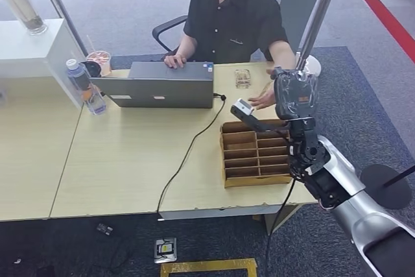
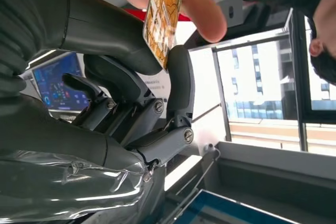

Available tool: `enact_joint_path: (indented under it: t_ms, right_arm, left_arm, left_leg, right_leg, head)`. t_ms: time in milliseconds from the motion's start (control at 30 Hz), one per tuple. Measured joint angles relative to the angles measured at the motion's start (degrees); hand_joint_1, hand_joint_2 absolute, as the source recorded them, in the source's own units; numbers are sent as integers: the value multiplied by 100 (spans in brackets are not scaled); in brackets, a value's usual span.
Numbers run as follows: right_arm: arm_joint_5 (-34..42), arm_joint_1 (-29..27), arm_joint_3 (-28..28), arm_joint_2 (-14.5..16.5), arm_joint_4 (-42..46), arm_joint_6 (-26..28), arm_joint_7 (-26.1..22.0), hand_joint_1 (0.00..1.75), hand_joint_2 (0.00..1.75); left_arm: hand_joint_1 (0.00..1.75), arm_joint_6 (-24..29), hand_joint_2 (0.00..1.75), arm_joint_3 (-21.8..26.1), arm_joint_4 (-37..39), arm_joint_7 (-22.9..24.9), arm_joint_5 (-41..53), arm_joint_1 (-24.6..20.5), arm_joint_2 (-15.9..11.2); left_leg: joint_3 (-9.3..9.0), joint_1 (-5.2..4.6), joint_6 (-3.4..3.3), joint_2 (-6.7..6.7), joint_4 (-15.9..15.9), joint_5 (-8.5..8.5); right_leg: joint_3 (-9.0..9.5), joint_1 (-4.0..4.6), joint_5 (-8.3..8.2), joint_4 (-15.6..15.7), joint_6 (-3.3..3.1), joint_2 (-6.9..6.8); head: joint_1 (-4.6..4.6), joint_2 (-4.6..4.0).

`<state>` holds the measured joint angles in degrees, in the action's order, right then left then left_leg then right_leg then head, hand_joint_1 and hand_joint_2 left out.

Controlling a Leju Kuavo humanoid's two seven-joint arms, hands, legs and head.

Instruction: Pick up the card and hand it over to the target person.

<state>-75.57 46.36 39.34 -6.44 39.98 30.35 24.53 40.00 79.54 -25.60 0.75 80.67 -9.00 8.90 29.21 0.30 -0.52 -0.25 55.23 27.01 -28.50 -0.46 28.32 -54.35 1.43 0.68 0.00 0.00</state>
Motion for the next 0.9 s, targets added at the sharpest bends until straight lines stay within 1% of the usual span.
enact_joint_path:
  t_ms: [233,267,300,367,400,433,600,700,767,833,900]
  right_arm:
    - [-193,175,202,-88,-94,-296,190,175,175]
    - [-239,208,242,-111,-78,-380,226,171,175]
    - [-279,240,270,-130,-70,-472,266,135,175]
    - [-316,288,289,-181,-3,-593,331,48,175]
    - [-321,294,288,-222,73,-615,351,8,175]
    - [-303,283,270,-271,189,-577,361,0,175]
    - [-95,35,60,-650,1273,-308,391,0,175]
    - [13,-57,3,-740,1589,-325,361,0,175]
    - [579,-604,-304,-1118,2749,-507,418,0,175]
    - [1152,-1366,-725,-1639,4143,-661,610,0,175]
    - [1359,-1895,-1005,-1959,4853,-743,823,0,175]
  left_arm:
    - [0,0,175,105,-47,2,105,-21,28]
    - [0,0,175,127,-52,6,121,-26,31]
    - [0,0,175,145,-56,14,132,-30,32]
    - [0,0,175,187,-61,23,134,-38,37]
    - [0,0,175,216,-69,32,131,-42,43]
    - [0,0,175,250,-83,50,129,-46,54]
    - [0,0,175,449,-188,349,181,-70,125]
    - [0,0,175,510,-229,445,181,-77,151]
    - [0,0,175,649,-253,579,151,-95,174]
    - [0,0,175,787,-256,722,122,-112,184]
    - [0,0,175,796,-238,772,125,-111,169]
  left_leg:
    - [11,-1,0,-15,4,-2]
    - [13,-1,0,-14,6,-1]
    - [14,-2,0,-14,6,-1]
    - [14,-3,-1,-17,8,0]
    - [15,-3,-1,-18,8,0]
    - [17,-3,-1,-21,10,0]
    - [22,-2,-2,-35,15,2]
    - [24,-1,-3,-39,17,3]
    - [25,-2,-3,-46,18,1]
    - [25,-2,-4,-58,21,0]
    - [22,0,-5,-68,20,1]
  right_leg:
    - [-7,-1,2,-3,0,-16]
    - [-10,-2,3,-5,0,-16]
    - [-11,-2,3,-6,0,-15]
    - [-10,-3,6,-8,0,-18]
    - [-11,-3,6,-8,0,-20]
    - [-12,-3,6,-9,0,-22]
    - [-13,-2,11,-11,2,-34]
    - [-13,-2,13,-11,3,-37]
    - [-14,-2,14,-10,3,-46]
    - [-13,-2,17,-9,4,-58]
    - [-7,-1,20,-5,5,-66]
  head:
    - [0,0]
    - [0,0]
    - [0,0]
    - [0,0]
    - [0,0]
    - [0,0]
    - [0,0]
    - [0,0]
    - [0,0]
    - [0,0]
    - [0,0]
